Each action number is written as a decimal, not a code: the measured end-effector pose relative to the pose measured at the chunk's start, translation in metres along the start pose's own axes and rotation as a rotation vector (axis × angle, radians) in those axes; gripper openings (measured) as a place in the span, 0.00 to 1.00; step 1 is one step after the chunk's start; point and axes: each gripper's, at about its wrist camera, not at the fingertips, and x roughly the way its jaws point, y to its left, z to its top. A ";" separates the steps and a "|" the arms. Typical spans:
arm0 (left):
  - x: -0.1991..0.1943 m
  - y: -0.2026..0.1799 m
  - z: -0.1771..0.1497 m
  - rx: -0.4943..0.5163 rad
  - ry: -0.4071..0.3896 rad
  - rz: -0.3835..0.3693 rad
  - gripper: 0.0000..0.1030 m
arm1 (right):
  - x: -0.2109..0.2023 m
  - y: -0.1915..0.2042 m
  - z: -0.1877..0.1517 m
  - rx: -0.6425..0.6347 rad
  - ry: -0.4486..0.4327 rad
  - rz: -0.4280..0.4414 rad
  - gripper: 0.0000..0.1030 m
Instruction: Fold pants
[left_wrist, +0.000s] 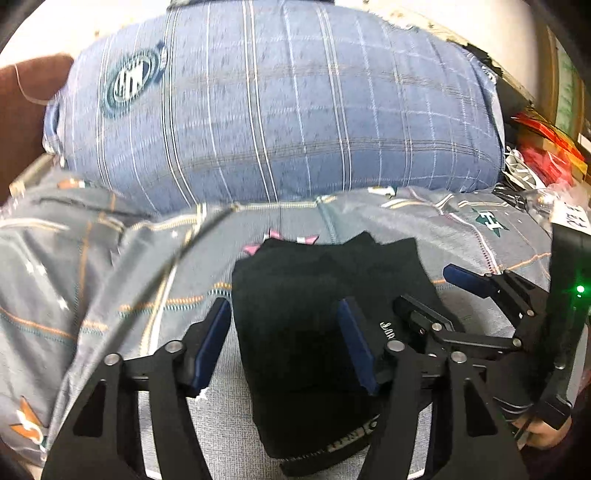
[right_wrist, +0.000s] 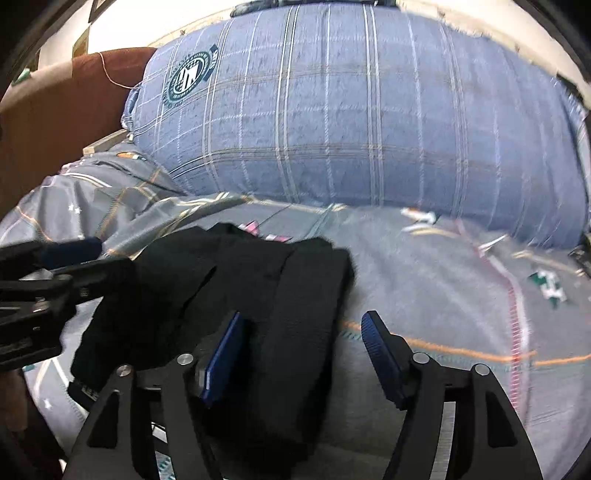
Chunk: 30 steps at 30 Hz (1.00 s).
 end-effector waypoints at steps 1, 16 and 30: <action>-0.003 -0.001 0.001 0.003 -0.008 0.004 0.62 | -0.003 -0.001 0.001 0.000 -0.008 -0.014 0.66; -0.014 -0.001 -0.004 0.007 -0.023 0.049 0.62 | -0.020 -0.020 -0.001 0.010 -0.031 -0.126 0.67; -0.020 0.023 -0.020 -0.036 -0.043 0.145 0.73 | -0.024 -0.012 -0.004 -0.023 -0.045 -0.150 0.67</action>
